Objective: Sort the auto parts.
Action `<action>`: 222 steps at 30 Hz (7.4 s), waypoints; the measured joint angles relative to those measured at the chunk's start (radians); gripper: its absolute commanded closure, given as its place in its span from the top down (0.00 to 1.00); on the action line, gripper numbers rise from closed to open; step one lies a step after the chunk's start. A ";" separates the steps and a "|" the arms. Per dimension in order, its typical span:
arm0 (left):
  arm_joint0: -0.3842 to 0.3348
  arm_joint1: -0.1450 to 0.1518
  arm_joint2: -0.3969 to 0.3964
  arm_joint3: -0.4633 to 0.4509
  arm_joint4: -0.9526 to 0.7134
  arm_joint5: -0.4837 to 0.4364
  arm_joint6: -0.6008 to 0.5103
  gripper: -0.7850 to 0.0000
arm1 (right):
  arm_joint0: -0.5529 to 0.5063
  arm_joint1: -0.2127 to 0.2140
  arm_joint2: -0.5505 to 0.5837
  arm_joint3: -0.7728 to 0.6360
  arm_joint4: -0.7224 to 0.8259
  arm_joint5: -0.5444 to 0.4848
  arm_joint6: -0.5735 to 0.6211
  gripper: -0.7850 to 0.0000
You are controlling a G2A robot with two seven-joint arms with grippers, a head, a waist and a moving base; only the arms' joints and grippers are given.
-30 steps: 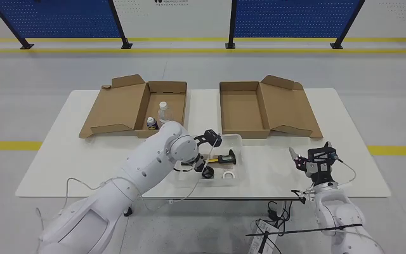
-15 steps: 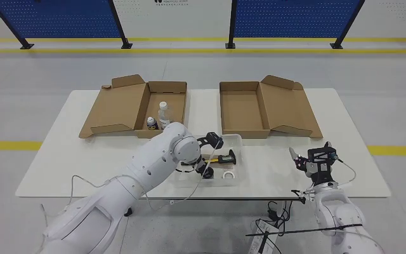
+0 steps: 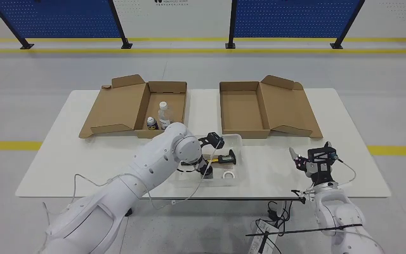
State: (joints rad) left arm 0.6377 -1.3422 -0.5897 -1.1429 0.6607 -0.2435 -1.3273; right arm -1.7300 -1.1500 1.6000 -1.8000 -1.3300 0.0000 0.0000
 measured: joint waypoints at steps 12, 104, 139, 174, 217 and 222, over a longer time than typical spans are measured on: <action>0.023 0.020 -0.062 -0.079 -0.028 0.030 -0.013 0.00 | 0.000 0.000 0.000 0.000 0.000 0.000 0.000 1.00; 0.179 0.194 -0.469 -0.573 -0.871 0.066 -0.157 0.00 | 0.000 0.000 0.000 0.000 0.000 0.000 0.000 1.00; 0.154 0.260 -0.585 -0.598 -0.584 0.144 -0.090 0.00 | 0.000 0.000 0.000 0.000 0.000 0.000 0.000 1.00; 0.207 0.311 -0.616 -0.607 0.062 0.453 0.059 0.00 | 0.000 0.000 0.000 0.000 0.000 0.000 0.000 1.00; -0.031 0.227 -0.474 0.054 0.164 0.711 0.288 0.00 | 0.000 0.000 0.000 0.000 0.000 0.000 0.000 1.00; -0.030 0.227 -0.475 0.053 0.164 0.711 0.288 0.00 | 0.000 0.000 0.000 0.000 0.000 0.000 0.000 1.00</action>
State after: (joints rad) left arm 0.6074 -1.1147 -1.0642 -1.0894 0.8249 0.4676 -1.0395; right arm -1.7300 -1.1500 1.6000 -1.8000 -1.3300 0.0000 0.0000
